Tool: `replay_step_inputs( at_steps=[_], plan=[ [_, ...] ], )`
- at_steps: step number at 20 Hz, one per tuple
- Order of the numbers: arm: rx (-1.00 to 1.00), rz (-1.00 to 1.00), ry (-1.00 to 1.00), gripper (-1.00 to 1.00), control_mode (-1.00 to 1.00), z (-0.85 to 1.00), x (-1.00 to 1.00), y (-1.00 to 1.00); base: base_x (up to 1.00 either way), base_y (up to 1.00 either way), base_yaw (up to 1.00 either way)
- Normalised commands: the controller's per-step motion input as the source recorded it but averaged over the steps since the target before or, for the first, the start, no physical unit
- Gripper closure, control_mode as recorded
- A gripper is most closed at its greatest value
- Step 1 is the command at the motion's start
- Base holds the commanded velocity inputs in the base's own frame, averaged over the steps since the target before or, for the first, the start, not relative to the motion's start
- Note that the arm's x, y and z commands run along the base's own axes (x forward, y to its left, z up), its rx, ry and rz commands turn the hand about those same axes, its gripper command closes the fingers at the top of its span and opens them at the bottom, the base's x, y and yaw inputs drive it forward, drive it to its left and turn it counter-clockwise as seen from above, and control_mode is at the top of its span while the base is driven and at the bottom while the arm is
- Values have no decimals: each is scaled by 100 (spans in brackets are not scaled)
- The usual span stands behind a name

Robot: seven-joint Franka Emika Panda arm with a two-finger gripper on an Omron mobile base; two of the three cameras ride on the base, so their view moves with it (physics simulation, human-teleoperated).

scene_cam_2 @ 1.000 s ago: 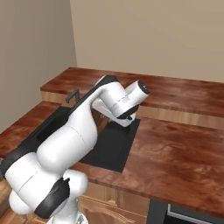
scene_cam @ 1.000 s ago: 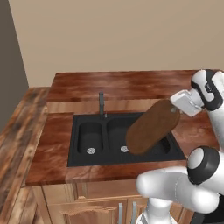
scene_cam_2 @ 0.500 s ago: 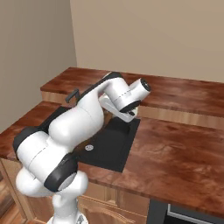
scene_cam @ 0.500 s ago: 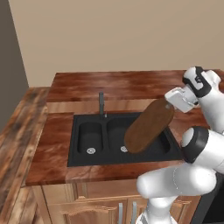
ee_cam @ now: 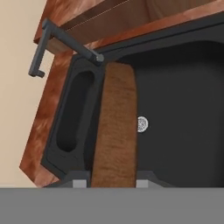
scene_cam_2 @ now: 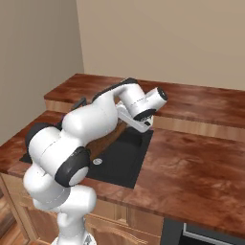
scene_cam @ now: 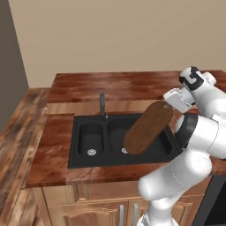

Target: Move the cutting board and knife to the sink. Then move spray from the cabinet to the counter.

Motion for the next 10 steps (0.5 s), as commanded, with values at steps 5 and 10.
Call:
replay_step_inputs(
  at_steps=[5, 10],
  plan=[
    [0, 4, -8, 100, -100, -18, 31, 17, 0, 0, 0],
    [0, 1, -4, 100, -100, -26, 39, 26, 0, 0, 0]
  ],
)
